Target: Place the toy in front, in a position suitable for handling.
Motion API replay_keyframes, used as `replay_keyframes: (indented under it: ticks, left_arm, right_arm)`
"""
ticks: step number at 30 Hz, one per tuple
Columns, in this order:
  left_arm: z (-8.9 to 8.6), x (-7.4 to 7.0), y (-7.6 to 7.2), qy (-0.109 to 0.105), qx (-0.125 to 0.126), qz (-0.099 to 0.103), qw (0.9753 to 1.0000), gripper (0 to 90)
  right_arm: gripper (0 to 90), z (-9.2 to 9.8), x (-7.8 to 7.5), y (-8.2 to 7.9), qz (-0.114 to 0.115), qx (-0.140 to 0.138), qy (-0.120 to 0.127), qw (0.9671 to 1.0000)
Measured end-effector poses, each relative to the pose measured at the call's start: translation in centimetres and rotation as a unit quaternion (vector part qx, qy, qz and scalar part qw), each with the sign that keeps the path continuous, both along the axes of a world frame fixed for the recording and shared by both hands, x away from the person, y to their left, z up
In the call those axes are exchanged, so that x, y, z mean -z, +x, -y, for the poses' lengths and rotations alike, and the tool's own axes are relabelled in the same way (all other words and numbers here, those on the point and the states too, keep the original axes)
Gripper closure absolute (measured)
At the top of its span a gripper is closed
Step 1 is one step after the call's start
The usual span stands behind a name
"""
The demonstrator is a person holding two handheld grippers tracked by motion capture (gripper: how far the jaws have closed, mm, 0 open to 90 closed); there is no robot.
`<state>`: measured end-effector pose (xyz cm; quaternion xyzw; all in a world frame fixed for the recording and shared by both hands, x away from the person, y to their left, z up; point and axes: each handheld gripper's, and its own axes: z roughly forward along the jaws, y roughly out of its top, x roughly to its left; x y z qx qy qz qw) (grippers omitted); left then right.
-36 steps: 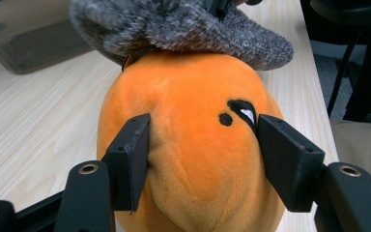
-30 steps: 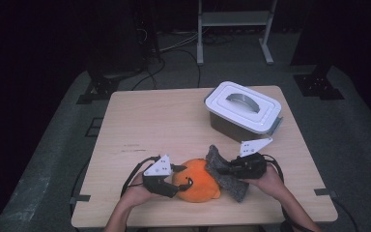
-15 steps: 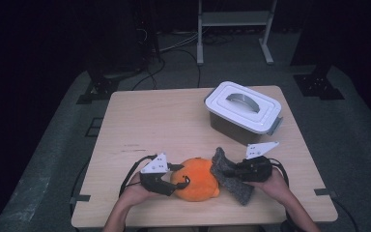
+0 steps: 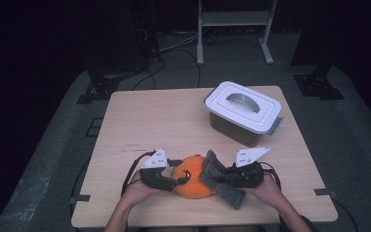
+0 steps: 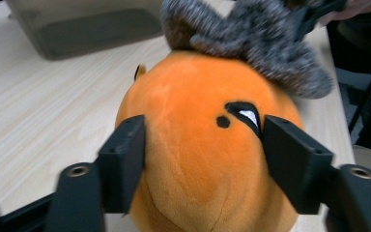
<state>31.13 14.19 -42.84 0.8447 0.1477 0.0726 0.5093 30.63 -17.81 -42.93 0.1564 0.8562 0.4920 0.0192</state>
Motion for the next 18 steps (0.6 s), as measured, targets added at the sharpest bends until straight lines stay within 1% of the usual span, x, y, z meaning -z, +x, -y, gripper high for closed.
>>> replay_keyframes:
  ticks: [1,3,4,7,9,10,12,13,14,15,16,17,18]
  left_arm:
    - [-0.2,-0.2,0.0,-0.007,0.003,0.002,1.0000,30.6]
    - [-0.4,-0.5,-0.1,-0.012,0.013,0.005,0.9998,28.9]
    - [-0.5,-0.5,-0.1,-0.012,0.014,0.006,0.9998,28.5]
    - [-0.6,-0.4,-0.1,-0.003,0.018,0.003,0.9998,29.4]
    - [-0.5,-0.3,-0.1,-0.004,0.020,0.000,0.9998,36.1]
    - [-0.4,-0.2,-0.1,0.001,0.018,0.003,0.9998,39.9]
    - [-0.2,-0.2,-0.1,0.000,0.013,0.006,0.9999,43.7]
    - [-0.1,-0.2,-0.1,0.000,0.007,0.007,1.0000,44.7]
    - [-0.1,-0.2,-0.1,0.000,0.004,0.008,1.0000,45.6]
    - [0.0,-0.2,-0.1,-0.004,0.000,0.004,1.0000,45.9]
    - [0.0,-0.1,0.0,-0.006,-0.001,0.003,1.0000,46.3]
    - [0.1,-0.1,0.0,-0.009,-0.006,0.002,0.9999,46.6]
    - [0.2,-0.1,0.0,-0.011,-0.009,0.000,0.9999,46.8]
  right_arm:
    - [76.4,0.1,0.0,0.0,0.000,0.002,0.000,1.0000]
    - [76.4,0.2,0.0,0.2,0.002,0.011,-0.002,0.9999]
    - [76.4,0.4,0.1,0.3,0.001,0.017,-0.001,0.9998]
    - [76.3,1.0,0.3,0.8,-0.003,0.029,-0.001,0.9996]
    - [76.3,1.3,0.5,0.9,-0.004,0.034,-0.002,0.9994]
    - [76.3,1.4,0.5,1.0,-0.004,0.036,-0.005,0.9993]
    - [76.3,1.6,0.5,1.1,-0.002,0.041,-0.013,0.9991]
    - [76.4,1.7,0.4,1.0,0.002,0.043,-0.014,0.9990]
    - [76.4,1.7,0.0,0.8,0.011,0.045,-0.015,0.9988]
    - [76.4,1.6,-0.4,0.7,0.018,0.045,-0.013,0.9987]
    - [76.4,1.5,-1.0,0.4,0.029,0.044,-0.005,0.9986]
    - [76.4,1.3,-1.4,0.2,0.035,0.042,0.001,0.9985]
    - [76.4,1.0,-1.9,-0.1,0.047,0.037,0.004,0.9982]
